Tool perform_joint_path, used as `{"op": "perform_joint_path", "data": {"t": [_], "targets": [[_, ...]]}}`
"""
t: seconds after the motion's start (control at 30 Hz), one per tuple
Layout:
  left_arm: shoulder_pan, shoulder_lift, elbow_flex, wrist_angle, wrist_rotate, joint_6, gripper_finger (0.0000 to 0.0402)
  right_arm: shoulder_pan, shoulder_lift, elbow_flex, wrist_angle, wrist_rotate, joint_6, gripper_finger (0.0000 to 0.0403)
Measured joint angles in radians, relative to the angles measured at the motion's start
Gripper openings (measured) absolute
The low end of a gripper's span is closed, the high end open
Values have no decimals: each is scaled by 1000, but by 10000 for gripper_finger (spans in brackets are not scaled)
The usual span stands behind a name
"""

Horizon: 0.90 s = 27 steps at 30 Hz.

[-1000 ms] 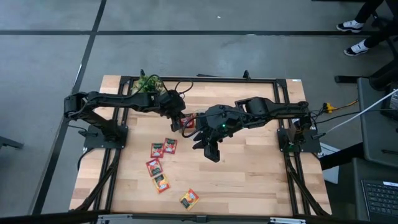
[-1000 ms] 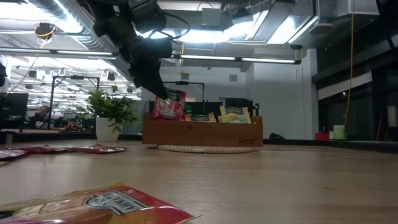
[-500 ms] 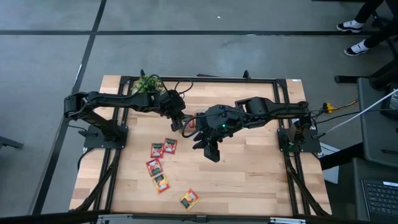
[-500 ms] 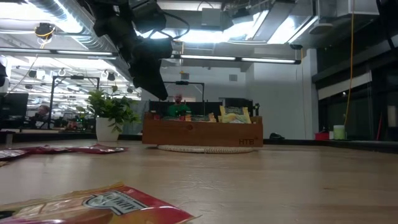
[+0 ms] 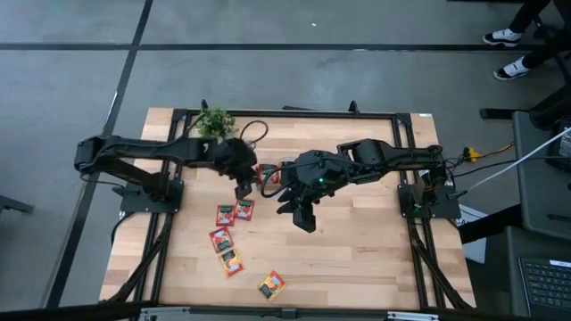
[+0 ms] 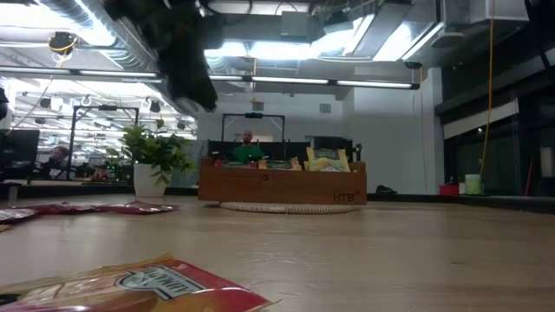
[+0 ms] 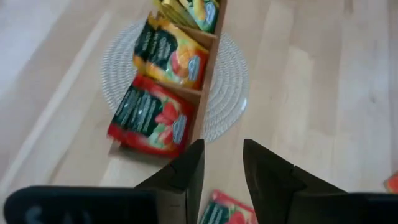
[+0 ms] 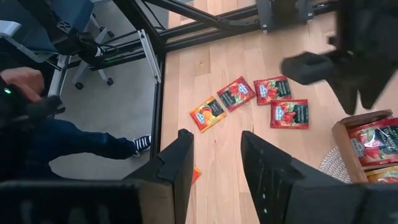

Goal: Pick & Place Tea
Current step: Put the orange tea bag into the middle section of the wooden organizer

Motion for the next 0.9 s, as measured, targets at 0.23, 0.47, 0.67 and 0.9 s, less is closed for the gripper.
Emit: {"op": "perform_joint_path", "data": {"t": [0.23, 0.47, 0.67, 0.9], "targets": [[-199, -148, -5, -26, -200, -137, 108, 4, 1, -30, 2, 3, 27, 135], [-363, -196, -5, -7, -282, -240, 105, 60, 2, -174, 82, -1, 91, 135], [-448, -197, -5, -4, -297, -278, 108, 137, 2, -310, 218, -2, 113, 135], [-529, -196, -5, 19, -325, -347, 105, 208, 1, -472, 415, -11, 191, 104]]}}
